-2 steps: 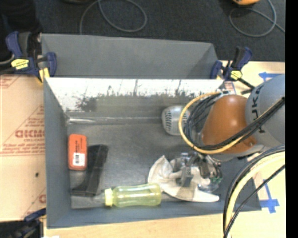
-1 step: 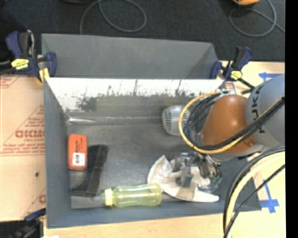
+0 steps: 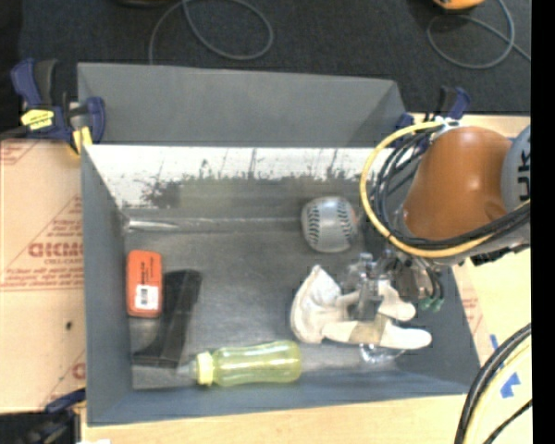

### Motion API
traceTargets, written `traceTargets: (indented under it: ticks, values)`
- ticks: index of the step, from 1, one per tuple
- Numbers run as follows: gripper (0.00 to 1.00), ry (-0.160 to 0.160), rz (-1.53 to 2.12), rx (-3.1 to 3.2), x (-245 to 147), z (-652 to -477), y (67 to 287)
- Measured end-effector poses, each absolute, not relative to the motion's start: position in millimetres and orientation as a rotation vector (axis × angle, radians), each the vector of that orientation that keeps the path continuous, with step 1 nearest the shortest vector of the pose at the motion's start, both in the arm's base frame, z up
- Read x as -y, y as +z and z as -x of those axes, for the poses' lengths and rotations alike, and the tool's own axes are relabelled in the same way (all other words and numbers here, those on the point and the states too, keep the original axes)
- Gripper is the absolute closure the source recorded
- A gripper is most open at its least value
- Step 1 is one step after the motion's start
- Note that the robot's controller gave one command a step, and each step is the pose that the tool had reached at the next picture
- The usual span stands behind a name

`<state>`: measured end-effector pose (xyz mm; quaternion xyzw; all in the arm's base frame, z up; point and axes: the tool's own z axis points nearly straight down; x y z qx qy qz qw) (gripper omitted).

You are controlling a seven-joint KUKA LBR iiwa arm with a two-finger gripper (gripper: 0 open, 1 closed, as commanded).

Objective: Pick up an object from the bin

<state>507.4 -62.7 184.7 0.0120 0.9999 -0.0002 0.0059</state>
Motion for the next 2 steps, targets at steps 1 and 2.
traceTargets:
  ticks: [1,2]
  values:
    - [1.0,-0.001,-0.037,-3.13,63,-507.4,185]
    - [1.0,-0.003,-0.045,-3.126,72,-507.4,279]
